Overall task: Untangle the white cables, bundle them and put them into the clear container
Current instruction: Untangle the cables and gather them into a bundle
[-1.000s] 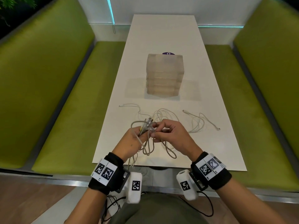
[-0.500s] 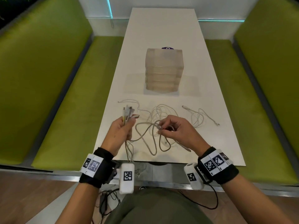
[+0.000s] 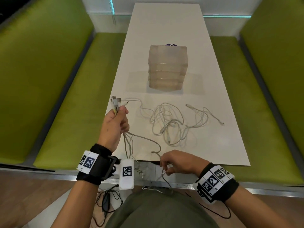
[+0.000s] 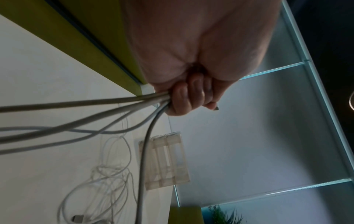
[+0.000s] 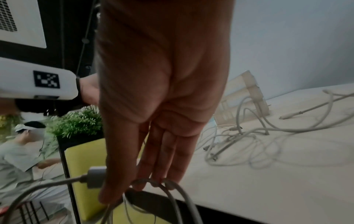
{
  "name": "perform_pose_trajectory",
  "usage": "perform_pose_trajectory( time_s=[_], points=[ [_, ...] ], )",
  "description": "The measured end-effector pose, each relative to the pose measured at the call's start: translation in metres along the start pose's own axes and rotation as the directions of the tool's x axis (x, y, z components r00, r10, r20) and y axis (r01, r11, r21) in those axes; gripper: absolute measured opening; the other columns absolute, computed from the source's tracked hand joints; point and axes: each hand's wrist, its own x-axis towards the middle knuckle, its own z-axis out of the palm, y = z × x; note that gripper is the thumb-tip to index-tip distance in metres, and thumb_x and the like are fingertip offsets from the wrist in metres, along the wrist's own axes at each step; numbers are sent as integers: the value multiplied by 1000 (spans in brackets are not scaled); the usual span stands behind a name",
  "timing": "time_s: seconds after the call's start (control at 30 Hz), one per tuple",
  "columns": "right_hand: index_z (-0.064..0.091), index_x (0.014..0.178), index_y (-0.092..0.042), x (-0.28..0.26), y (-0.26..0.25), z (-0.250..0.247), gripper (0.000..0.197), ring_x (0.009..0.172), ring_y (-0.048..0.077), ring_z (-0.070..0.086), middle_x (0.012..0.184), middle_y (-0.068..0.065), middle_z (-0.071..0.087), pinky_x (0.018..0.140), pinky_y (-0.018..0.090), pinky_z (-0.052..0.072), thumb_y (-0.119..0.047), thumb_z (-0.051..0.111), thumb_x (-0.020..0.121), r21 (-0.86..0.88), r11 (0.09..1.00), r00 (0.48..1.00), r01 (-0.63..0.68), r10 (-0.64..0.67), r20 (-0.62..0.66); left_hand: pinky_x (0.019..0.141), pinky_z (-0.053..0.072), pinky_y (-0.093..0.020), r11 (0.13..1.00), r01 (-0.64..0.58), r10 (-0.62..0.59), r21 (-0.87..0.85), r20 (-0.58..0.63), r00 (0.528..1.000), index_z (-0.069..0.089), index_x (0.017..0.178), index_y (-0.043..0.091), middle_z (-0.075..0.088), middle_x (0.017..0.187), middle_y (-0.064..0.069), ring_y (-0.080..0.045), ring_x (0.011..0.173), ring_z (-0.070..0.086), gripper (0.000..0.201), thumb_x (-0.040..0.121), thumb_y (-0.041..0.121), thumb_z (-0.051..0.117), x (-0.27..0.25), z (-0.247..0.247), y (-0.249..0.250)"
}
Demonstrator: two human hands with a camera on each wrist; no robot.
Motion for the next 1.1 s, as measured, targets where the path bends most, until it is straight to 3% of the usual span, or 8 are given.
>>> perform_pose_trajectory(
  time_s=[0.27,0.4,0.53,0.6,0.77,0.93,1.0,1.1],
  points=[
    [59,97,-24,-4,6,7,30,96,15,52,106,0,58,85,35,47,-21,77,73,95,995,998,-7,1,55,43,22,-20,1000,-10,10,-19,15,1000,48,78,13,25,52,10,-8,45,19,26,102,19,39,1,2,3],
    [51,99,-29,-4,7,10,29,101,5,59,109,-6,54,88,36,54,-20,72,81,380,925,988,-28,83,-127,44,20,-21,1000,-11,11,-26,11,1000,47,79,13,25,52,9,-8,45,19,26,102,19,39,0,3,4],
    [44,123,-25,2,9,12,47,96,4,62,124,-3,45,76,19,52,-11,66,84,346,936,959,-70,158,-234,42,22,-19,999,-8,8,-37,16,1000,47,79,13,25,52,10,-8,44,20,26,102,19,40,-1,4,4],
    [45,121,-23,6,10,14,46,92,11,65,119,-2,48,75,23,55,-7,65,82,376,923,956,-85,182,-231,42,23,-19,999,-5,6,-37,21,1000,48,79,13,25,52,9,-8,45,20,25,102,20,40,-1,5,4],
    [53,120,-20,9,14,6,36,96,14,64,106,-2,68,79,16,47,-8,60,87,360,926,970,-112,181,-163,42,22,-19,998,-6,8,-59,32,999,48,79,13,24,52,9,-8,45,18,26,102,20,40,-1,7,6],
    [53,125,-17,10,12,2,34,108,10,61,117,0,69,93,23,45,-8,51,92,239,963,991,-125,112,66,41,23,-18,997,-9,12,-71,43,999,47,79,13,24,52,9,-7,44,19,26,102,19,39,0,9,8],
    [58,120,-14,11,11,4,31,97,8,62,112,2,70,85,20,49,-5,49,91,253,963,996,-92,91,16,41,23,-18,997,-7,10,-75,47,999,47,79,13,24,52,9,-7,44,19,26,102,19,39,0,10,7],
    [63,108,-14,13,10,-2,20,81,9,63,98,-2,69,69,14,49,-10,52,92,328,943,973,-62,130,-190,42,22,-19,997,-1,4,-73,45,999,48,79,13,24,53,9,-8,45,19,25,102,19,40,0,9,5]
  ],
)
